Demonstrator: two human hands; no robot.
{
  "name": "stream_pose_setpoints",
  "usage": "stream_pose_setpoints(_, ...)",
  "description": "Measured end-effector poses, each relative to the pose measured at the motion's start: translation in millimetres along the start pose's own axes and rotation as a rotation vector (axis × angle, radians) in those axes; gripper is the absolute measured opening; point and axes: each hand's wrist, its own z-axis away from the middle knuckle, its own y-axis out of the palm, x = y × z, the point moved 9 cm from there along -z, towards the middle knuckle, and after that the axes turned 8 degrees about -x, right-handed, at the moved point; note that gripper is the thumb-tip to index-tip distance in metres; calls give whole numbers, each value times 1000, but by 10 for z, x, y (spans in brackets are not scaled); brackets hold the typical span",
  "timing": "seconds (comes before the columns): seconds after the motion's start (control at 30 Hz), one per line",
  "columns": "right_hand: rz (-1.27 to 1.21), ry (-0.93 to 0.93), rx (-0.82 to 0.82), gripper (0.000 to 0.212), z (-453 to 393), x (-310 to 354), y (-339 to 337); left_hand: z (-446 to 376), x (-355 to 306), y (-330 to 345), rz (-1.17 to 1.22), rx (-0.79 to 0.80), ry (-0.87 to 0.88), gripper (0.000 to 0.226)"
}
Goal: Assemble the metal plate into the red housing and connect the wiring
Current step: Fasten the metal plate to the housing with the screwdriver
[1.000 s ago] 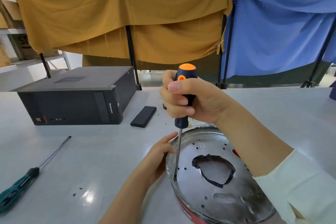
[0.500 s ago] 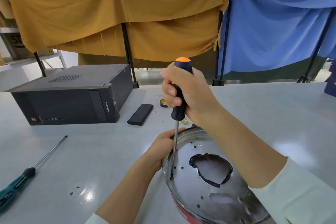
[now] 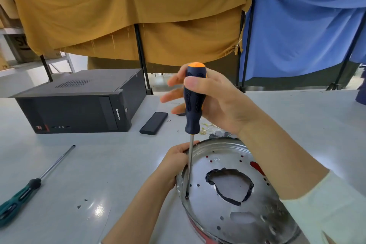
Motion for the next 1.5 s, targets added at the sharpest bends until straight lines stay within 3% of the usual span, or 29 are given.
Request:
stream_pose_setpoints(0.13, -202, 154, 195, 4, -28, -107, 207, 28, -35, 40, -27, 54, 0, 58)
stream_pose_setpoints(0.23, -175, 146, 167, 14, -83, -156, 281, 35, -34, 10, -38, 19, -1, 60)
stream_pose_setpoints(0.37, -18, 8, -121, 24, -58, -120, 181, 31, -26, -37, -38, -18, 2, 67)
stream_pose_setpoints(0.5, 210, -225, -689, 30, 220, 46, -211, 15, 7, -51, -43, -49, 15, 42)
stream_pose_setpoints(0.57, 313, -275, -788, 31, 307, 108, -251, 4, 32, -62, -20, -70, 12, 34)
stream_pose_setpoints(0.63, 330, -220, -676, 27, 232, 91, -200, 12, 21, -45, 10, -56, 10, 49)
stream_pose_setpoints(0.77, 115, 12, -239, 8, -22, -65, -65, 31, -16, -21, 2, -32, 1, 62)
stream_pose_setpoints(0.9, -58, 163, 135, 22, -75, -135, 154, 8, -33, 16, -49, 30, -10, 63)
stream_pose_setpoints(1.0, -141, 228, 228, 8, -67, -195, 297, 33, -53, 42, -6, 67, -20, 61)
stream_pose_setpoints(1.13, -52, 153, 6, 25, -91, -208, 229, -9, -29, -2, -2, 23, -5, 65)
stream_pose_setpoints(1.2, 7, 67, -202, 30, -51, -167, 139, 3, -20, -28, -18, 0, 3, 65)
stream_pose_setpoints(1.33, 200, -124, -719, 32, 212, -17, -175, 33, 46, -81, -17, -106, -3, 26)
stream_pose_setpoints(1.43, 330, -144, -760, 29, 272, 53, -196, 14, 94, -82, 24, -151, -15, 39)
stream_pose_setpoints(1.5, 305, -88, -600, 27, 187, 38, -144, 23, 78, -59, 45, -131, -10, 54)
